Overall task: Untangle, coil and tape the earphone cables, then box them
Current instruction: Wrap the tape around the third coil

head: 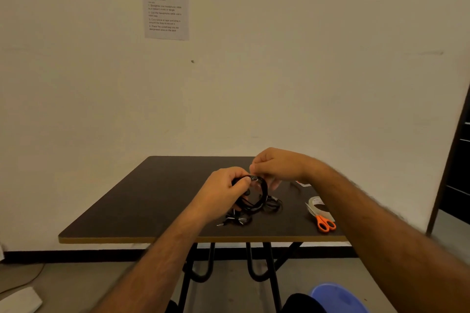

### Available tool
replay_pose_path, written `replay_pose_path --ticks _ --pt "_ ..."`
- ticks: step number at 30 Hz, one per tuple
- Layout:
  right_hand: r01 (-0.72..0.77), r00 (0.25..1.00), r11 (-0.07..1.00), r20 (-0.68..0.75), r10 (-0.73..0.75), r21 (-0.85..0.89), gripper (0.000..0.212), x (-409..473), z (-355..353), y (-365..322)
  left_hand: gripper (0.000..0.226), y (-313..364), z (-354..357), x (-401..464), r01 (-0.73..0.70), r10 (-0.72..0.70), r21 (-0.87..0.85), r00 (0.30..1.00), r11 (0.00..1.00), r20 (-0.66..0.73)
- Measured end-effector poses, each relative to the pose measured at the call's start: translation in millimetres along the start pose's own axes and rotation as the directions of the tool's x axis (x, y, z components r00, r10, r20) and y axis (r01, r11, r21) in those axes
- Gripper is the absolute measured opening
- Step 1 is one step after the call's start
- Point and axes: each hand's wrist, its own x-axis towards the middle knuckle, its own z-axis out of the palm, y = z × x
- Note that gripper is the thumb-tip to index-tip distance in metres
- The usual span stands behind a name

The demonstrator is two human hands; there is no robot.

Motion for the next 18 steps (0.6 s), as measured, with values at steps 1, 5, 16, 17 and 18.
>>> replay_pose_path --ticks 1,5,16,17,18 --pt "-0.013 1.000 0.999 0.005 0.013 0.030 0.031 0.7 1.4 0.6 0.018 -0.5 -0.2 1.1 -0.008 0.008 0.006 1.000 1.000 0.004" --pt "-0.077 0.997 0.991 0.032 0.074 0.108 0.028 2.5 3.4 -0.7 0.018 -0.9 -2.8 3.6 -0.048 0.050 0.134 0.999 0.990 -0.010" --pt "-0.214 0.973 0.942 0.144 0.182 0.258 0.030 7.4 -0.3 0.1 0.019 2.6 -2.4 5.1 -0.130 0.195 0.408 0.974 0.904 -0.120" --pt "-0.219 0.972 0.938 0.148 0.184 0.267 0.030 8.9 0.0 1.6 0.020 2.6 -1.7 5.2 -0.123 0.197 0.422 0.971 0.898 -0.136" --pt "-0.221 0.971 0.935 0.154 0.184 0.277 0.030 10.2 0.2 3.1 0.021 2.3 -1.1 5.5 -0.119 0.200 0.433 0.968 0.894 -0.148"
